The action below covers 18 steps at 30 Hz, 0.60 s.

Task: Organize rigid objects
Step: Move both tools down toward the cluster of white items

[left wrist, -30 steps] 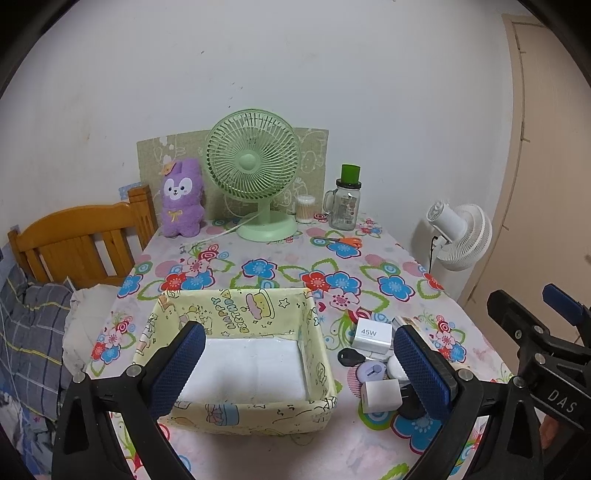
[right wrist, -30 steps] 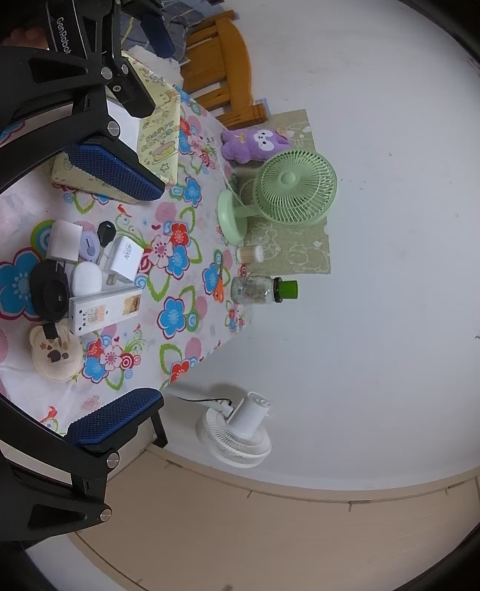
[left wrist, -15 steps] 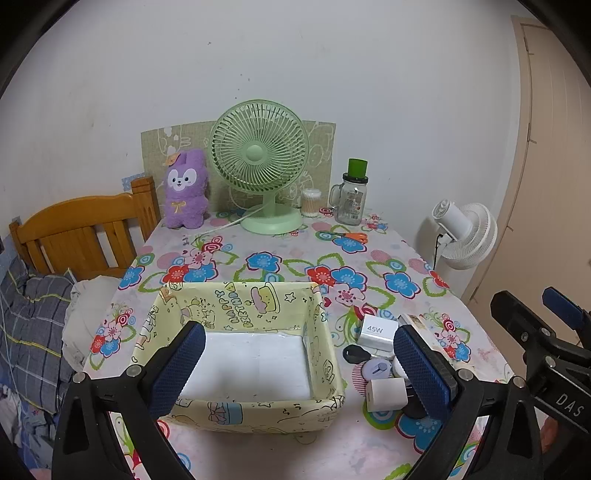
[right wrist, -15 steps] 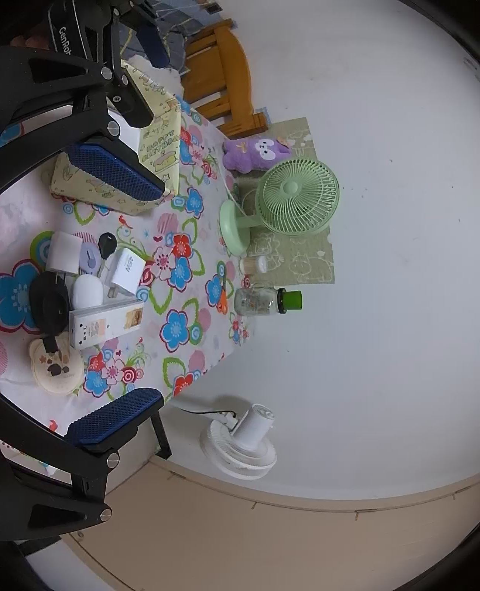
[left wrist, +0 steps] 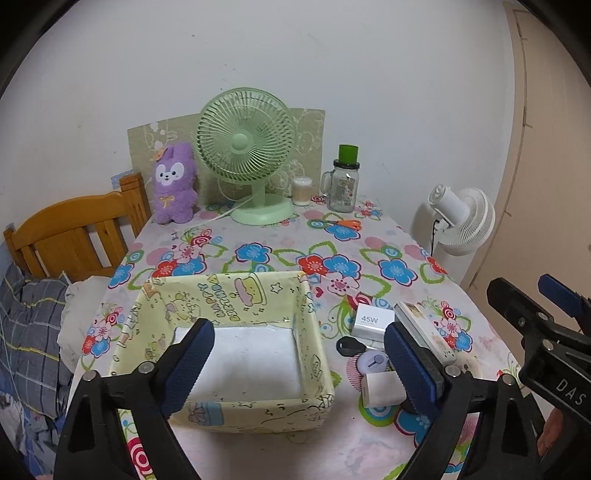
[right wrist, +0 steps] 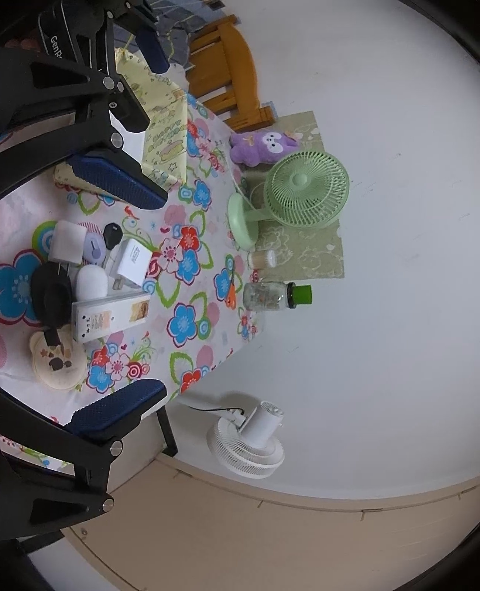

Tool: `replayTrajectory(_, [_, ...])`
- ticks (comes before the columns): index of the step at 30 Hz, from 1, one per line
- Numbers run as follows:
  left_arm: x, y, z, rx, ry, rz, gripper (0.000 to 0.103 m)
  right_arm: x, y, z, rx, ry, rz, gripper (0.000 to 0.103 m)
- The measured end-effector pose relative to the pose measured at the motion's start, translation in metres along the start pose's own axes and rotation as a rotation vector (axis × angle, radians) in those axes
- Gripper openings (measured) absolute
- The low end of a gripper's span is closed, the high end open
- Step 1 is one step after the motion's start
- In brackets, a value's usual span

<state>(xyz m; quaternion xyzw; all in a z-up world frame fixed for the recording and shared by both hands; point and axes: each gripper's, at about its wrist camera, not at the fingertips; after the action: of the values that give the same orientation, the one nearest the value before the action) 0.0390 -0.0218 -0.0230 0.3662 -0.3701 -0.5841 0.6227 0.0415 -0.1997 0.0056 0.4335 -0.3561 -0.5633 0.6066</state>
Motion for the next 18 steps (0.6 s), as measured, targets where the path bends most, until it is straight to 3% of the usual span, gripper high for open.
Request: replayTrajectory(18, [0.056, -0.017, -0.036, -0.082, -0.113, -0.056, 0.081, 0.037, -0.015, -0.028, -0.057, -0.053, 0.005, 0.089])
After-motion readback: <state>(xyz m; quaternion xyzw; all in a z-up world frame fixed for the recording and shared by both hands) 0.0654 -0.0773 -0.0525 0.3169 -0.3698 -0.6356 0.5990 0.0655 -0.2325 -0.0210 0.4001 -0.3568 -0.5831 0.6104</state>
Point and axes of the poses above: each gripper's, at about its wrist camera, not at the fingertips, and z roughly against the way its jaws point, x to its right, y to its top, and after that the axes turned 10 degrees about x, right-handed
